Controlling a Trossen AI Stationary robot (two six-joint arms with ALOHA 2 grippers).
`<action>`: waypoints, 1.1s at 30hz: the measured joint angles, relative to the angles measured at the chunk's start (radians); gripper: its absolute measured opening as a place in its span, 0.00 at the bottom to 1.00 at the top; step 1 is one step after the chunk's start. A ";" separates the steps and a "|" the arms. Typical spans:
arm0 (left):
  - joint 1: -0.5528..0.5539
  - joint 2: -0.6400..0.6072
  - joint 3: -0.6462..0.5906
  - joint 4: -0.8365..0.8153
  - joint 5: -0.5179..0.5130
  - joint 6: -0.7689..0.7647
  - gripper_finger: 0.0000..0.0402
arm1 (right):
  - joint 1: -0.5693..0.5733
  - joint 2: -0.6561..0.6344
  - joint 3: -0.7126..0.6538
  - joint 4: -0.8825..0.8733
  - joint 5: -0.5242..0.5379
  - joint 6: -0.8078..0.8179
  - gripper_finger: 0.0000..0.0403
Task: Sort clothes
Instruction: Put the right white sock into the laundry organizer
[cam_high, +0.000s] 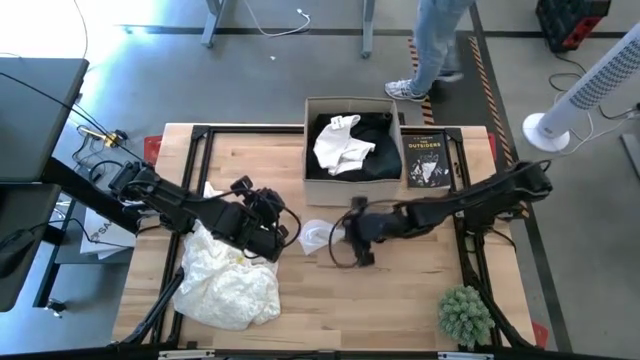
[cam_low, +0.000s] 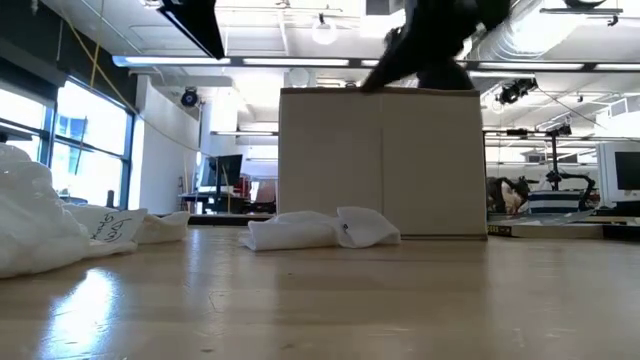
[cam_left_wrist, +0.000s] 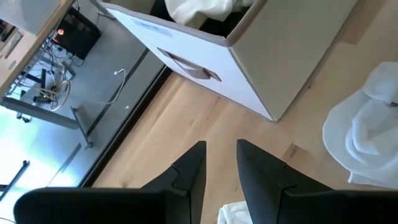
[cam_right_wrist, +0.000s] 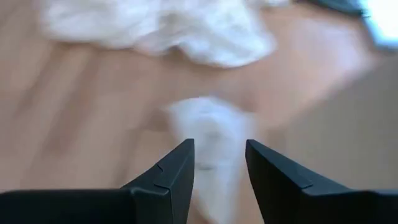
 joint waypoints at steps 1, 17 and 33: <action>-0.003 0.000 0.000 0.000 0.000 0.000 0.21 | 0.001 0.030 -0.014 0.030 -0.037 -0.006 0.35; -0.003 0.000 0.000 0.000 -0.027 0.018 0.21 | -0.153 0.497 0.122 0.183 -0.181 -0.047 0.22; -0.116 -0.049 0.006 -0.223 -0.001 -0.223 0.21 | -0.056 0.190 0.324 -0.017 0.099 -0.420 0.01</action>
